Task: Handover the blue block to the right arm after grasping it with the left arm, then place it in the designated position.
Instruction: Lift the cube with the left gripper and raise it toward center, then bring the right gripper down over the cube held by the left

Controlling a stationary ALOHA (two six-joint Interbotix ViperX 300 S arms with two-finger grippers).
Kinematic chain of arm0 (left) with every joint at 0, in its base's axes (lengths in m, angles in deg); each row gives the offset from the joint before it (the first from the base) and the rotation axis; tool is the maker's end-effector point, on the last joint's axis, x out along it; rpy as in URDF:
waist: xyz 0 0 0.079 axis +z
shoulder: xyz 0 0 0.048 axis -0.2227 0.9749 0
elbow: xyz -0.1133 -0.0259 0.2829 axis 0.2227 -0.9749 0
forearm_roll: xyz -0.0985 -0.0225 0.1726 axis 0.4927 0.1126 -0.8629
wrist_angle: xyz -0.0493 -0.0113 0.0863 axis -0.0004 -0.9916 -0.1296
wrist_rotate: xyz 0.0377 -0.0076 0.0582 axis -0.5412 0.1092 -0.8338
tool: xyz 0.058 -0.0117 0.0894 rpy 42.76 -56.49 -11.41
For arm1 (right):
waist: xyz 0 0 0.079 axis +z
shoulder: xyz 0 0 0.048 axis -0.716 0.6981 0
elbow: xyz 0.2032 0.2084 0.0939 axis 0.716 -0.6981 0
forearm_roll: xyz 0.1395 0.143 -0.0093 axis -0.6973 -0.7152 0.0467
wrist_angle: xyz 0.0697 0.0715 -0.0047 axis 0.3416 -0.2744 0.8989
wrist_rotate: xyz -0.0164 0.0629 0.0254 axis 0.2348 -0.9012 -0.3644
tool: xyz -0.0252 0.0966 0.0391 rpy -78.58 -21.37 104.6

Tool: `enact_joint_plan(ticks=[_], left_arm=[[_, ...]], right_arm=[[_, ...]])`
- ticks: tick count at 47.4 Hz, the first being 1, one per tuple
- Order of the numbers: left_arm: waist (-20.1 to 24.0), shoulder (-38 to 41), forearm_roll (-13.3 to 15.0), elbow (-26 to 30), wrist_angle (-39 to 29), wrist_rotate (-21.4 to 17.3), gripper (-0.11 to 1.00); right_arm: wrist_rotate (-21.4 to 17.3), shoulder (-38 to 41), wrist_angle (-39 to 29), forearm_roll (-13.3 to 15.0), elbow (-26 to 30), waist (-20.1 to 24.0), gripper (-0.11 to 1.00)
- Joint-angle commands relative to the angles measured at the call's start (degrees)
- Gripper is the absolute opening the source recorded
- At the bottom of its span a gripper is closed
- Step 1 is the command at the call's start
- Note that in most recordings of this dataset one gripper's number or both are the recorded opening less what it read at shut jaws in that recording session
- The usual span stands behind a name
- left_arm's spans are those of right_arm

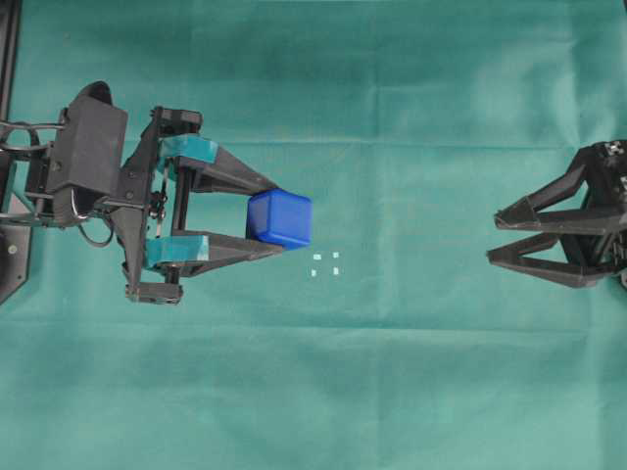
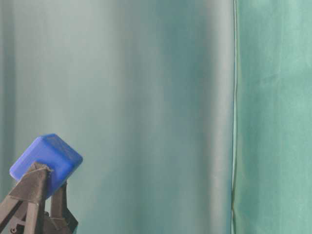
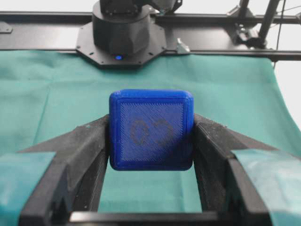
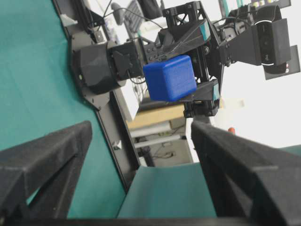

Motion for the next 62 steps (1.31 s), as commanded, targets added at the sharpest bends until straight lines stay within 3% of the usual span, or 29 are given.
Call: enact_joint_plan(ticks=[1, 47, 62], left_arm=[[-0.2, -0.5, 0.1, 1.1, 0.7, 0.1, 0.47], [-0.2, -0.5, 0.0, 1.1, 0.5, 0.1, 0.47], [-0.2, -0.7, 0.1, 0.9, 0.4, 0.1, 0.47]], right_arm=[[-0.2, 0.1, -0.7, 0.0, 1.5, 0.1, 0.98], [-0.2, 0.4, -0.7, 0.4, 2.0, 0.1, 0.96], [-0.1, 8.6, 0.4, 1.2, 8.2, 0.1, 0.96]])
